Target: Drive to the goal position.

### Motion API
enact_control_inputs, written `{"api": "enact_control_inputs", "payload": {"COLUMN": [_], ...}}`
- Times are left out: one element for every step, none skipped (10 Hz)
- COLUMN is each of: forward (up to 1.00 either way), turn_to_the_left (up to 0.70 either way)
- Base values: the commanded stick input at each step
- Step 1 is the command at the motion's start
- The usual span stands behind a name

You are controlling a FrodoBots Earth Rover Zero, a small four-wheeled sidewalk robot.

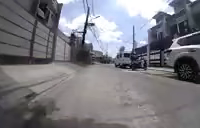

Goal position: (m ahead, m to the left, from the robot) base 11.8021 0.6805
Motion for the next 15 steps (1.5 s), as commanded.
{"api": "enact_control_inputs", "payload": {"forward": [1.00,1.00,1.00,1.00,1.00,1.00,1.00,1.00,1.00,1.00,1.00,1.00,1.00,1.00,1.00], "turn_to_the_left": [-0.02,-0.02,-0.02,-0.02,-0.02,-0.02,-0.02,-0.02,-0.02,-0.02,-0.02,-0.02,-0.02,-0.02,-0.02]}}
